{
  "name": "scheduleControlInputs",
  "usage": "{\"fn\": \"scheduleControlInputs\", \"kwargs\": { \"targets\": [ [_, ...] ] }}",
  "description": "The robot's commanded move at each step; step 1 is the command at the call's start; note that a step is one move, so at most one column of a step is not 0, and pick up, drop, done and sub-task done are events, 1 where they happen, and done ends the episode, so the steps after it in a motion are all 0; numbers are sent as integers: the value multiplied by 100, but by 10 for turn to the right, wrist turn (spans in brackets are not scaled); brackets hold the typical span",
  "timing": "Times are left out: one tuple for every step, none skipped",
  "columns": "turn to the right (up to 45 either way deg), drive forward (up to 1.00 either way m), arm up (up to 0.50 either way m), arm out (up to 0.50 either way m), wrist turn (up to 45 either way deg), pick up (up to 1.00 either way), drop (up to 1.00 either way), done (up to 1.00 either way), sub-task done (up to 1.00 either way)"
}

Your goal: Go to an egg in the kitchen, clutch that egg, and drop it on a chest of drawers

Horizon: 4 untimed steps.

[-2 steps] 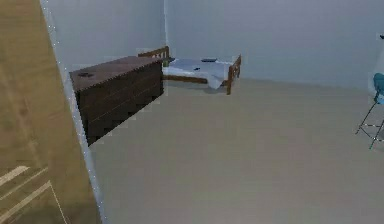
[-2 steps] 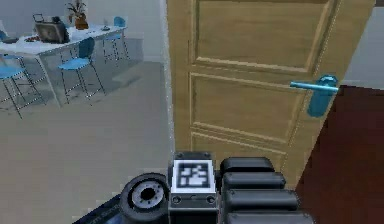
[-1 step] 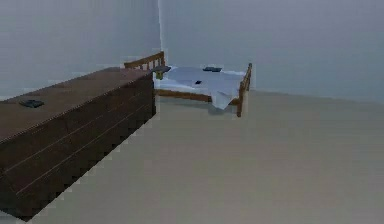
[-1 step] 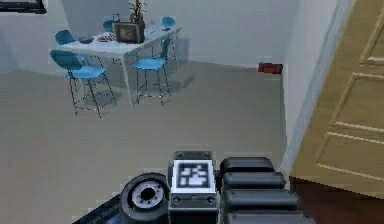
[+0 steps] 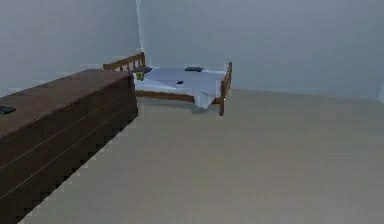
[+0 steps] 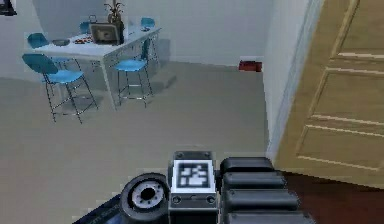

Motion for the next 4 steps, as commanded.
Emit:
{"fn": "scheduleControlInputs", "kwargs": {
  "targets": [
    [0,15,0,0,0,0,0,0,0],
    [-150,0,0,0,0,0,0,0,0],
    [0,100,0,0,0,0,0,0,0],
    [-30,0,0,0,0,0,0,0,0]
  ]
}}
